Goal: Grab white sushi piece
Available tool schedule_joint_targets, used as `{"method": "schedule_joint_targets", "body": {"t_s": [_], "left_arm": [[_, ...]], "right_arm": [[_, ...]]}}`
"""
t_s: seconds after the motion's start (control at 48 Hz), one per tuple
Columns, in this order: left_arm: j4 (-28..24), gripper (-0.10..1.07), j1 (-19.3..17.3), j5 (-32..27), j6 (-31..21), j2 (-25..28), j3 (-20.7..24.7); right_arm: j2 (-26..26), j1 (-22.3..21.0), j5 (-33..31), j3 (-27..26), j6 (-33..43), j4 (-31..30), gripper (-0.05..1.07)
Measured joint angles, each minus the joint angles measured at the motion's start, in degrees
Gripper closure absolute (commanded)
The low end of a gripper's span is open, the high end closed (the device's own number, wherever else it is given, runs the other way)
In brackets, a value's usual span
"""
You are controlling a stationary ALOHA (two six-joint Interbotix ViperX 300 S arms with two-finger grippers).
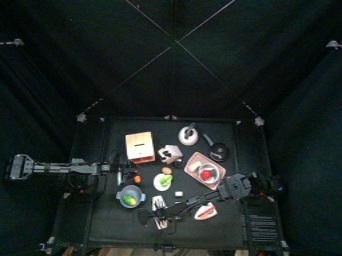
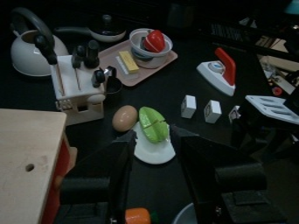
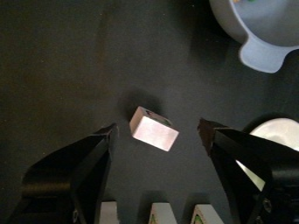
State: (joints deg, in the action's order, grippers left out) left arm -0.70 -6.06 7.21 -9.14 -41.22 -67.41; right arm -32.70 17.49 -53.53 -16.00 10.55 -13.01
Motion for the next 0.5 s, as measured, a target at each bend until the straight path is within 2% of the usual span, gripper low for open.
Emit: {"method": "schedule_joint_targets", "body": {"t_s": [0.271,0.5], "left_arm": [[0.4,0.21,0.0,-0.3,0.1,0.0,0.0],[0.4,0.21,0.0,-0.5,0.0,0.0,0.0]], "right_arm": [[1.8,0.0,0.4,1.8,4.8,0.0,0.02],[6.2,-0.3,3.3,8.1,11.8,-1.4,0.02]]}}
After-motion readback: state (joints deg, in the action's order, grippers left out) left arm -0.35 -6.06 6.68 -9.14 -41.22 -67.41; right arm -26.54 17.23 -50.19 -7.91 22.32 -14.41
